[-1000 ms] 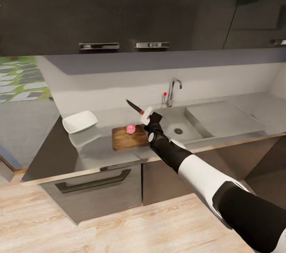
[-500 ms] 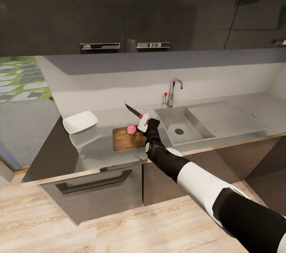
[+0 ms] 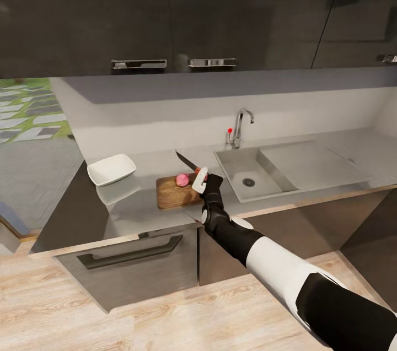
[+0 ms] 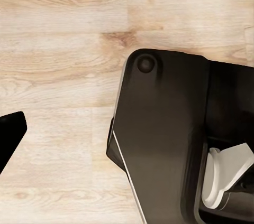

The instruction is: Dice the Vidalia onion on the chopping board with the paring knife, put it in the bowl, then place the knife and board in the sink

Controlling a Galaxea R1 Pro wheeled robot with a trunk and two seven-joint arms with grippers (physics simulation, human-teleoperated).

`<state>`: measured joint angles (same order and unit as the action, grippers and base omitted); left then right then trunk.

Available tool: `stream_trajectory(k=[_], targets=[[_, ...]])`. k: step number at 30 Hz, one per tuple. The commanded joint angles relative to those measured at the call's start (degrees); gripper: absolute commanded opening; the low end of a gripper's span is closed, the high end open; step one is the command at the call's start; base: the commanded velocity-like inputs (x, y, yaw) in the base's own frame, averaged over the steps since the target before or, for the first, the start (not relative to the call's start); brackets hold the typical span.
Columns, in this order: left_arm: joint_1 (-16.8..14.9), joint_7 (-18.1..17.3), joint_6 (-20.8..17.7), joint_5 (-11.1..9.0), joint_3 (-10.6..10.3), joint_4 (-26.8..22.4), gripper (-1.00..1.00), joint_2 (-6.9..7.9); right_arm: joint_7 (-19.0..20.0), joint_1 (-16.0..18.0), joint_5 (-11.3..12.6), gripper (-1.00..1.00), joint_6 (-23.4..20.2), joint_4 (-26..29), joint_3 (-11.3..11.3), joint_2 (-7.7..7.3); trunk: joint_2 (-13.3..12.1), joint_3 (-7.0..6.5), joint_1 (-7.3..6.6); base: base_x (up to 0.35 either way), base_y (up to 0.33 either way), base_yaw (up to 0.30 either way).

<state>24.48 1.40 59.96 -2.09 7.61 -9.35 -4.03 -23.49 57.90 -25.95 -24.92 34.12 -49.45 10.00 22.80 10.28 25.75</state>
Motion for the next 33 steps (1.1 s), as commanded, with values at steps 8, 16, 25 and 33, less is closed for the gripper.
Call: stream_trajectory(k=[8, 16, 25, 33], targets=[[-0.01, 0.16, 0.04, -0.17, 0.07, -0.19, 1.00, 0.14, 0.18, -0.26, -0.64, -1.00, -0.81, -0.36, -0.62, 0.00, 0.12, 0.11, 0.04, 0.000, 0.022, 0.000], [0.00, 0.16, -0.01, -0.19, 0.13, -0.12, 1.00, 0.27, -1.32, -2.74, -0.08, -1.00, -0.75, 0.95, 0.14, 0.00, 0.12, 0.11, 0.04, 0.000, 0.000, 0.000], [-0.05, 0.16, -0.02, -0.19, 0.13, -0.04, 1.00, 0.34, -1.68, -3.75, -0.23, -1.00, -1.12, 2.43, 0.67, 0.00, 0.12, 0.11, 0.04, 0.000, 0.000, 0.000], [-0.06, 0.18, -0.02, -0.19, 0.13, -0.05, 1.00, 0.34, -1.69, -3.76, -0.24, -1.00, -2.85, 5.00, 0.63, 0.00, 0.12, 0.11, 0.04, 0.000, 0.000, 0.000]])
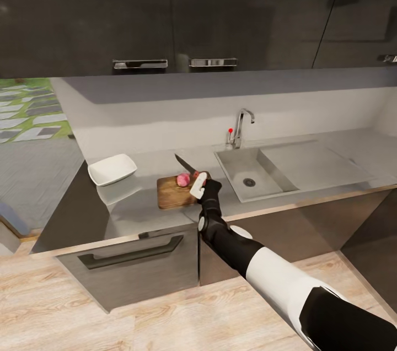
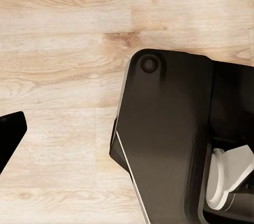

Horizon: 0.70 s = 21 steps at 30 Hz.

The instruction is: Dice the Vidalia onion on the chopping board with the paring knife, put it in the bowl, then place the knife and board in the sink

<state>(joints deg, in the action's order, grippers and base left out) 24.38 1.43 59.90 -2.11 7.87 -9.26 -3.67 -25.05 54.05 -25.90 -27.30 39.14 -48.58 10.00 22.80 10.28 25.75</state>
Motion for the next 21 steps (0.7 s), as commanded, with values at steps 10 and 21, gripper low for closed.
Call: stream_trajectory(k=[10, 21], targets=[[0.01, 0.15, 0.04, -0.18, -0.14, -0.14, 1.00, -0.02, 0.24, 0.09, -0.23, -1.00, -8.92, 4.72, -0.77, 0.00, 0.12, 0.11, 0.04, 0.000, 0.000, 0.000], [-0.03, 0.09, -0.04, -0.18, -0.14, -0.06, 1.00, -0.10, 1.09, 0.09, -0.11, -1.00, -14.06, 4.23, -7.36, 0.00, 0.12, 0.11, 0.04, 0.000, 0.000, 0.000]])
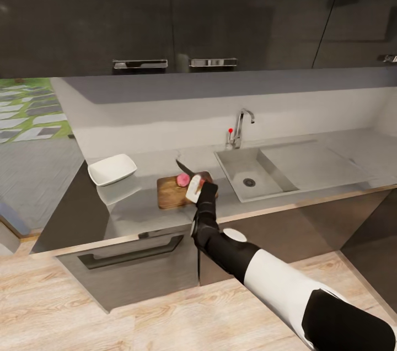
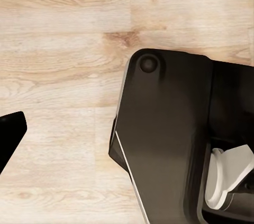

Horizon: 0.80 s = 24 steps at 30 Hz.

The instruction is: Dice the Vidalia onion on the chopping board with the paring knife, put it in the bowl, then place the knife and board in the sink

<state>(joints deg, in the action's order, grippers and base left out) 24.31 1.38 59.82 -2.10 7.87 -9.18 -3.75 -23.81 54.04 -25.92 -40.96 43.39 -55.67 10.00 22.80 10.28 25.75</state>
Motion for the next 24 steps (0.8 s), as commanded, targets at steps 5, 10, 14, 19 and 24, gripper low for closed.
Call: stream_trajectory(k=[5, 10, 14, 19, 24], targets=[[0.05, 0.16, 0.03, -0.18, -0.13, -0.14, 1.00, -0.03, 1.18, 0.10, -0.10, -1.00, -1.33, -0.06, -0.90, 0.00, 0.12, 0.11, 0.04, 0.000, 0.000, 0.000], [0.05, 0.14, 0.04, -0.18, -0.13, -0.16, 1.00, -0.03, 1.61, 0.10, -0.10, -1.00, -1.62, -0.06, -1.01, 0.00, 0.12, 0.11, 0.04, 0.009, 0.000, 0.000], [0.04, 0.15, 0.04, -0.18, -0.13, -0.15, 1.00, -0.03, 1.65, 0.10, -0.10, -1.00, -1.67, -0.08, -1.07, 0.00, 0.12, 0.11, 0.04, 0.160, 0.000, 0.000], [0.04, 0.16, 0.04, -0.18, -0.13, -0.14, 1.00, -0.03, 1.66, 0.10, -0.10, -1.00, -1.67, -0.11, -1.10, 0.00, 0.12, 0.11, 0.04, 0.131, 0.000, 0.000], [0.04, 0.15, 0.03, -0.18, -0.13, -0.14, 1.00, -0.03, 1.73, 0.10, -0.04, -1.00, -1.67, -0.14, -1.11, 0.00, 0.12, 0.11, 0.04, 0.024, 0.000, 0.000]])
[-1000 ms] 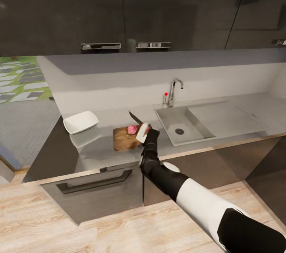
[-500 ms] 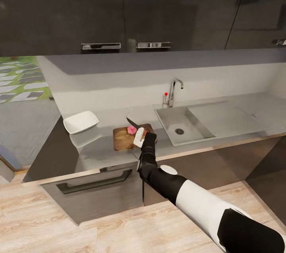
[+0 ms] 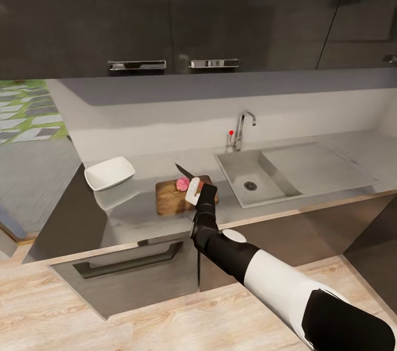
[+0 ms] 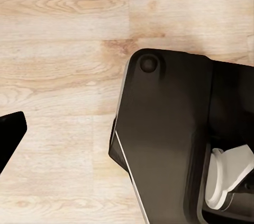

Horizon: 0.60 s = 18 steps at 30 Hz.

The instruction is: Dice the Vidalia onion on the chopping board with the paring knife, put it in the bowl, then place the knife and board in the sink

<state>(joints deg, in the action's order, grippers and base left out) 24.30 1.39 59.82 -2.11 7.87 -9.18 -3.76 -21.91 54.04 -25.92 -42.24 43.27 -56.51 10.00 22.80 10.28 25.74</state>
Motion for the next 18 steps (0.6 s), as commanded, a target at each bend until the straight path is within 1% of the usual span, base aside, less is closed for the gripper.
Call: stream_trajectory(k=[1, 6, 9, 10, 18], targets=[[0.04, 0.15, 0.07, -0.18, -0.14, -0.16, 1.00, -0.02, -0.16, 0.10, -0.03, -1.00, -0.37, -0.04, -0.31, 0.00, 0.12, 0.11, 0.04, 0.007, 0.000, 0.000], [0.04, 0.16, 0.11, -0.18, -0.14, -0.20, 1.00, -0.02, 0.61, 0.10, -0.01, -1.00, -0.38, -0.06, -1.93, 0.00, 0.12, 0.11, 0.04, 0.003, 0.000, 0.000], [0.04, 0.13, 0.11, -0.18, -0.14, -0.18, 1.00, -0.01, 2.55, 0.10, -0.01, -1.00, -0.39, -0.09, -3.03, 0.00, 0.12, 0.11, 0.04, 0.000, 0.000, 0.000], [0.04, 0.15, 0.12, -0.18, -0.14, -0.17, 1.00, -0.02, 3.83, 0.10, 0.01, -1.00, -0.39, -0.11, -3.36, 0.00, 0.12, 0.11, 0.04, 0.000, 0.000, 0.000], [0.04, 0.17, 0.11, -0.18, -0.14, -0.14, 1.00, -0.02, 4.30, 0.10, 0.07, -1.00, -0.39, -0.35, -3.43, 0.00, 0.12, 0.11, 0.04, 0.000, 0.000, 0.000]])
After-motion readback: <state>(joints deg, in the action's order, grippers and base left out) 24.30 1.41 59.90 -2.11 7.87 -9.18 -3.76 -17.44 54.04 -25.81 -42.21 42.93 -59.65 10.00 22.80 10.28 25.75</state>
